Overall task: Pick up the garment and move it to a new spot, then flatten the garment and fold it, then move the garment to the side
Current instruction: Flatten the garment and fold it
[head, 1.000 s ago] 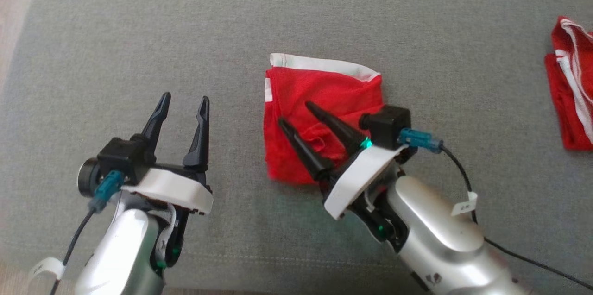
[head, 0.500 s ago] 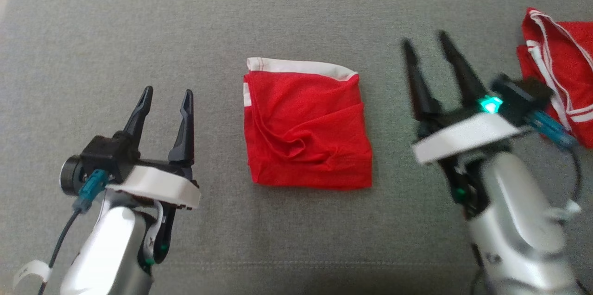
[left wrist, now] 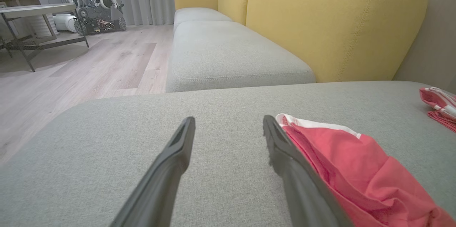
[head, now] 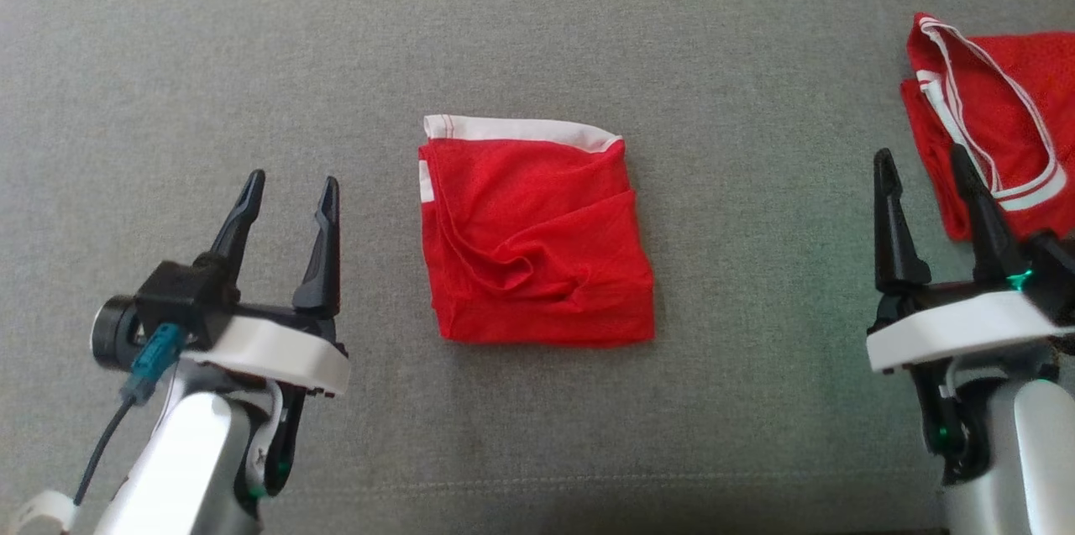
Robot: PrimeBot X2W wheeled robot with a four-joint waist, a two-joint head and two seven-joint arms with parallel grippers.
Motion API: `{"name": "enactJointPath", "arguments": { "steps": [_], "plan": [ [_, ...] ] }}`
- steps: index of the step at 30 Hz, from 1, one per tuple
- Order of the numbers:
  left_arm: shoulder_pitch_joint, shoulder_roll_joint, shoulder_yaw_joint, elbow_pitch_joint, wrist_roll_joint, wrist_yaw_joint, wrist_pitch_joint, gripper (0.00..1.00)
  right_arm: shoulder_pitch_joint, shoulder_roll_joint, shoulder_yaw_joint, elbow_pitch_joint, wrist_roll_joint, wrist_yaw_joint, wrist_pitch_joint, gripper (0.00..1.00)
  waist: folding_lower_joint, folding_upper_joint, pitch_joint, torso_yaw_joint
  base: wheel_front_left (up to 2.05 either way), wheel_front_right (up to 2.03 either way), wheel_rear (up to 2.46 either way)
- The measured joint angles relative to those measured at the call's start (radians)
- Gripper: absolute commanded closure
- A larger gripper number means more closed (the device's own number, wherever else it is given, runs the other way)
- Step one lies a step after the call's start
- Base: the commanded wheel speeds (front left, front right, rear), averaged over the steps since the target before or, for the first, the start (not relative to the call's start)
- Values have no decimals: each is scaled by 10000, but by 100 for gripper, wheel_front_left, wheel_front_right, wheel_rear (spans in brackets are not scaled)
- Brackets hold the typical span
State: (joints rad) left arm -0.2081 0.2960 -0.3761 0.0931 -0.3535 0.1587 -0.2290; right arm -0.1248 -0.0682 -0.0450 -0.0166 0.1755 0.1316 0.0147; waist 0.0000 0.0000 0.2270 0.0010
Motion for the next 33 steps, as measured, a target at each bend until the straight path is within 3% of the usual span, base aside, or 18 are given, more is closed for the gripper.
{"name": "enactJointPath", "arguments": {
  "steps": [23, 24, 25, 26, 27, 33],
  "plan": [
    [38, 59, -148, -136, -8, 92, 88, 0, 129, 121, 61, -324, -10, 0, 301, 0, 0, 0, -109, 149, 0, 0, 0],
    [38, 61, -153, -142, -8, 94, 88, 0, 129, 121, 71, -324, -10, 0, 311, 6, 0, 0, -102, 157, 0, 0, 0],
    [38, 61, -159, -151, -8, 96, 88, 0, 128, 121, 98, -320, -10, 0, 311, 55, 0, 0, -94, 168, 0, 0, 0],
    [38, 63, -165, -161, -8, 96, 88, 0, 123, 119, 180, -303, -10, 0, 320, 89, 0, 0, -84, 179, 0, 0, 0],
    [37, 63, -174, -171, -8, 96, 88, 0, 117, 119, 311, -274, -10, 0, 357, 100, 0, 0, -72, 192, 0, 0, 0],
    [10, 59, -278, -173, -10, 88, 86, 0, -474, 109, 2130, 556, 38, 0, 380, 100, 0, 0, 21, 389, 0, 0, 0]
  ]
}}
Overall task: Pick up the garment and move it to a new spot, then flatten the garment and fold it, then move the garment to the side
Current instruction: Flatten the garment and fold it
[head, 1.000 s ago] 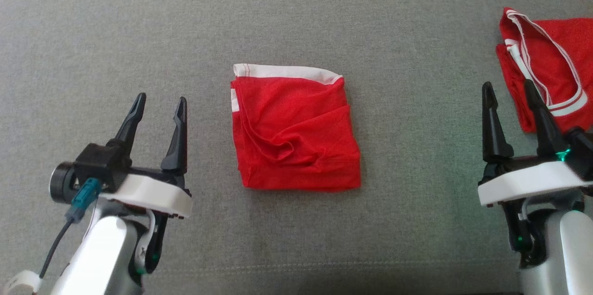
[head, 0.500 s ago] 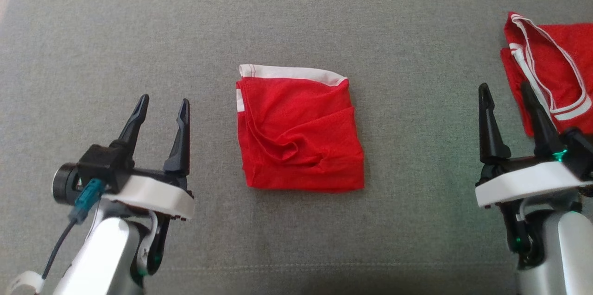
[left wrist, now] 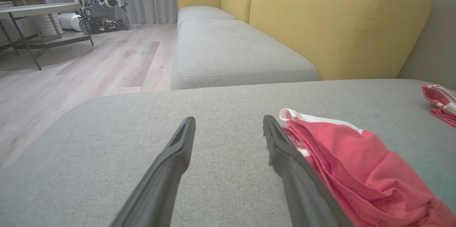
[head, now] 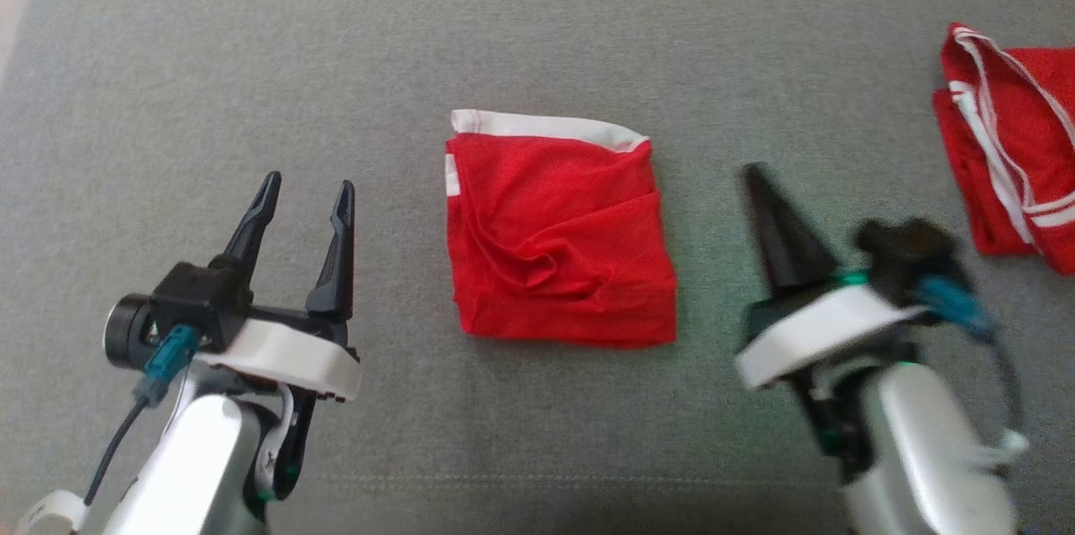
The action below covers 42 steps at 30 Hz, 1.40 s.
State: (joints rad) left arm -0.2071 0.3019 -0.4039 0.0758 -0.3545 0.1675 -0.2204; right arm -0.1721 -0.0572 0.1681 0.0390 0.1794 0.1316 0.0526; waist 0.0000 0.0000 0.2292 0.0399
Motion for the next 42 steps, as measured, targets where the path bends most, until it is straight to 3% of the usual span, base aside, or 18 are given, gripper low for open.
{"name": "enactJointPath", "arguments": {
  "steps": [4, 11, 24, 35, 42],
  "plan": [
    [-39, -27, -40, 12, 0, -4, -25, 0, -628, 0, 1492, 993, 311, 0, -40, 100, 0, 0, 98, 259, 0, 0, 0],
    [-286, -211, -79, 150, 0, -8, -138, 0, -1194, -27, 3081, 2642, 796, 0, -430, 100, 0, 0, 272, 771, 0, 0, 0],
    [-453, -579, -171, 468, 0, -192, -288, 0, -2011, -90, 4013, 4899, 1296, 0, -631, 100, 0, 0, 311, 1357, 0, 0, 0],
    [-454, -673, -151, 610, 2, -280, -291, 0, -2259, -111, 5766, 4932, 2878, 0, -811, 100, 0, 0, 325, 1297, 0, 0, 0],
    [-447, -675, -56, 704, 2, -278, -291, 0, -2581, -113, 5923, 3960, 3264, 0, -1536, 100, 0, 0, 187, 1078, 0, 0, 0]
  ]
}}
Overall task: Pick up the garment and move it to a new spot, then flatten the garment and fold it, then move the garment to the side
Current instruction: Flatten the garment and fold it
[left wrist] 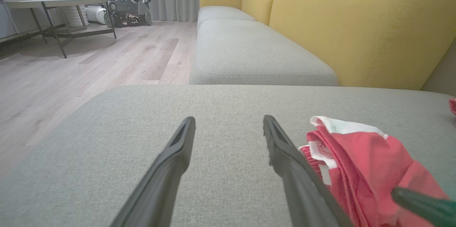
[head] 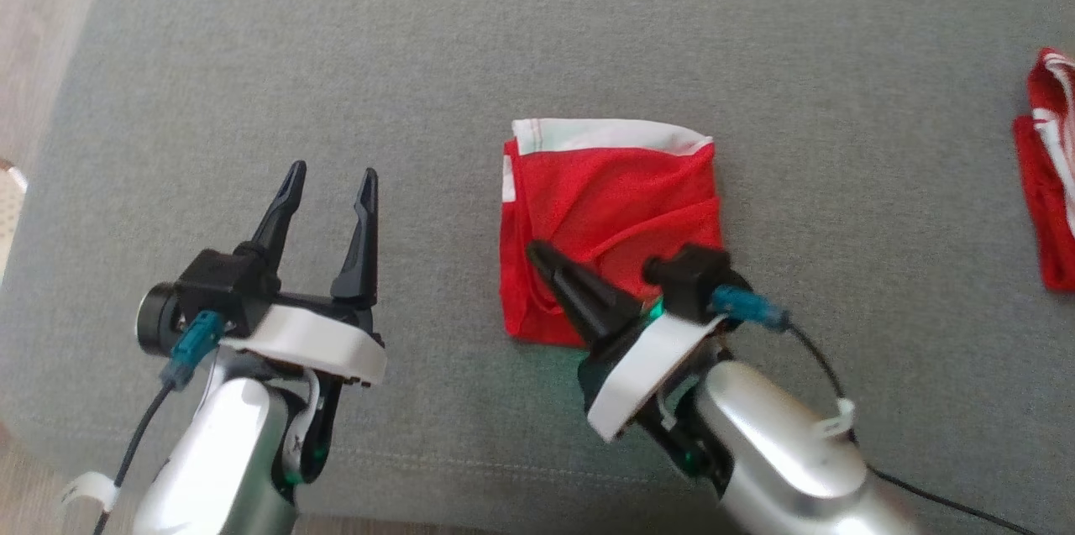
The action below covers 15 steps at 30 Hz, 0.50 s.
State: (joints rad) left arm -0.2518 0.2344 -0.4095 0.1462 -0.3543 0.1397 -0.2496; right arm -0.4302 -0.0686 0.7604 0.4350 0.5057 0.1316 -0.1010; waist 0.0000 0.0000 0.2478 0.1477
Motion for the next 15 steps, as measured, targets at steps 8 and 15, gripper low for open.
{"name": "enactJointPath", "arguments": {
  "steps": [8, 15],
  "plan": [
    [104, 194, 161, -50, 8, 77, -2, 0, 305, -107, -2725, -1707, -821, 0, -397, 0, 0, 0, -384, -544, 0, 0, 0],
    [370, 359, 272, -157, 10, 192, 2, 0, 1711, -222, -5553, -2980, -2025, 0, 69, 0, 0, 0, -642, -1013, 0, 0, 0]
  ]
}}
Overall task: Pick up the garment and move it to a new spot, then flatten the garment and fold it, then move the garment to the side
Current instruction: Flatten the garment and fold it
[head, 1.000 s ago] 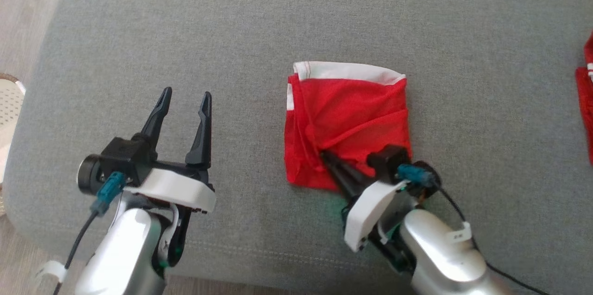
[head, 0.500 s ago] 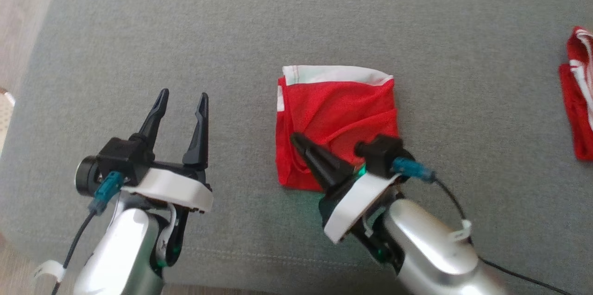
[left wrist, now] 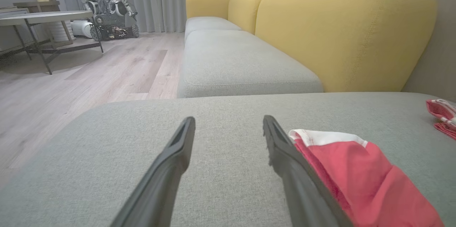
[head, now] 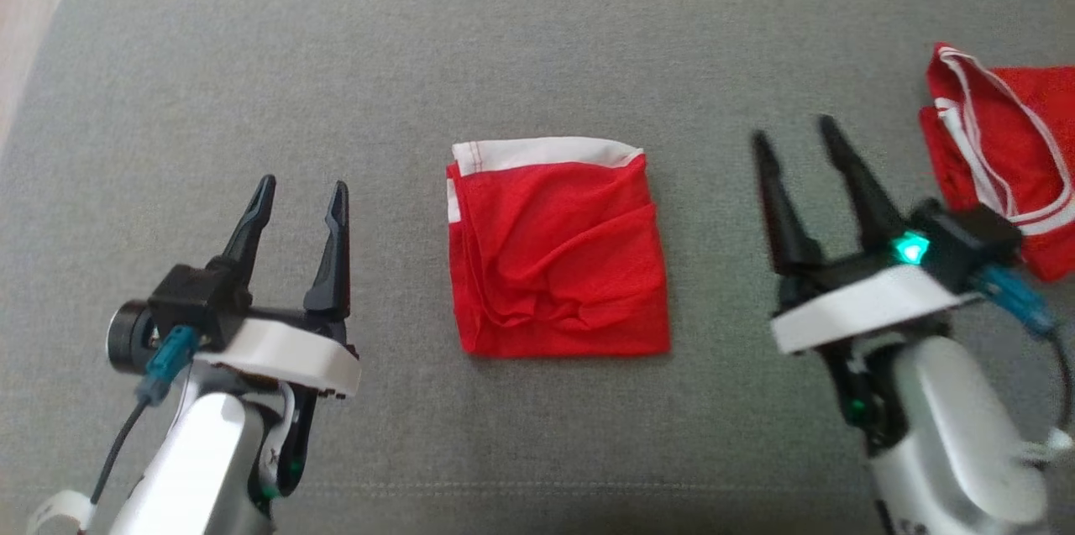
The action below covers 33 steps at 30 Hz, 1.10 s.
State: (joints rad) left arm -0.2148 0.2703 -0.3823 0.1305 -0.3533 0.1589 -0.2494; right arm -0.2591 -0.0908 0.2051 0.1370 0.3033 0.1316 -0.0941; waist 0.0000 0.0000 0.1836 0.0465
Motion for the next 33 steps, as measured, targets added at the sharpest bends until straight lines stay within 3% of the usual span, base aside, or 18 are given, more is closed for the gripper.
{"name": "enactJointPath", "arguments": {
  "steps": [9, 33],
  "plan": [
    [442, 115, -13, -13, 17, 132, 0, 0, 1502, 65, -1787, -1220, -775, 0, 838, 0, 0, 0, -638, -135, 0, 0, 0],
    [2394, 800, 132, -917, -121, 629, 558, 0, 3175, 303, -1918, -1841, -963, 0, 1559, 0, 0, 0, -1932, -366, 0, 0, 0]
  ]
}}
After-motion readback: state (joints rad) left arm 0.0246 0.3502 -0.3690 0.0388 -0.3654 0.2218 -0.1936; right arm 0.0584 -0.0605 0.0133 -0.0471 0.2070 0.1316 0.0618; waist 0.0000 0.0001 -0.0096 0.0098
